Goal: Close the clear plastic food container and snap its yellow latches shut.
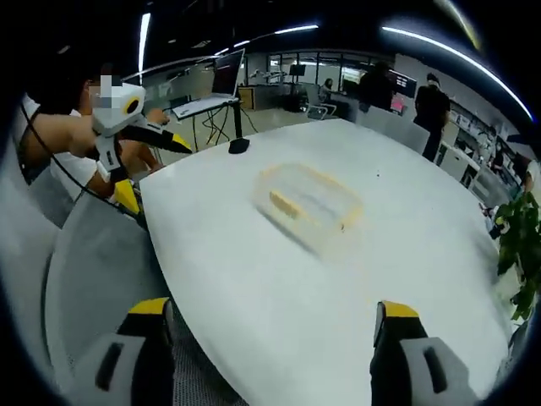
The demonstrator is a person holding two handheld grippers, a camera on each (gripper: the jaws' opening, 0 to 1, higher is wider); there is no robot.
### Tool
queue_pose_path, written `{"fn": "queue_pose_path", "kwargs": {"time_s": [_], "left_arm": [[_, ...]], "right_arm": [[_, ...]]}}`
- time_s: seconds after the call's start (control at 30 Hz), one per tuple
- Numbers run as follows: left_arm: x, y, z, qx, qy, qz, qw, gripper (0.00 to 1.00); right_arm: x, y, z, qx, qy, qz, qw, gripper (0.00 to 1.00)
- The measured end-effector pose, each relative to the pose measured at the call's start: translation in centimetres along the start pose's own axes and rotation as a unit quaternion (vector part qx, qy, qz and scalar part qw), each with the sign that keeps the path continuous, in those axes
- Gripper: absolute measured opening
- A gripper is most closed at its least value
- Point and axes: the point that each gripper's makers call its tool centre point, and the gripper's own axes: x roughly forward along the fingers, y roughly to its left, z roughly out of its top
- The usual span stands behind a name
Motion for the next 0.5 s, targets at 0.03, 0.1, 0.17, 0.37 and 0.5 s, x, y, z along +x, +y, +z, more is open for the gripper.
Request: {"fn": "queue_pose_path", "kwargs": {"time_s": [0.03, 0.1, 0.17, 0.37, 0.5], "left_arm": [[-0.1, 0.0, -0.1, -0.004, -0.002, 0.001, 1.0000, 0.99], [-0.5, -0.2, -0.6, -0.006, -0.002, 0.005, 1.0000, 0.99], [-0.8, -0.3, -1.3, -0.009, 0.001, 0.008, 0.9999, 0.98], [-1.6, -1.0, -2.5, -0.024, 0.006, 0.008, 0.9997, 0.99], [-1.8, -1.3, -2.8, -0.028, 0.007, 0.006, 0.9996, 0.99]], "right_arm": [[-0.3, 0.0, -0.1, 0.002, -0.001, 0.000, 1.0000, 0.99], [-0.8, -0.1, -0.6, -0.001, 0.002, -0.006, 1.0000, 0.99], [-1.4, -0.2, -1.1, -0.003, 0.005, -0.012, 0.9999, 0.99], [-2.0, 0.0, -2.4, 0.025, 0.011, -0.009, 0.9996, 0.99], [-2.0, 0.5, -2.6, 0.029, 0.014, -0.001, 0.9995, 0.99]]}}
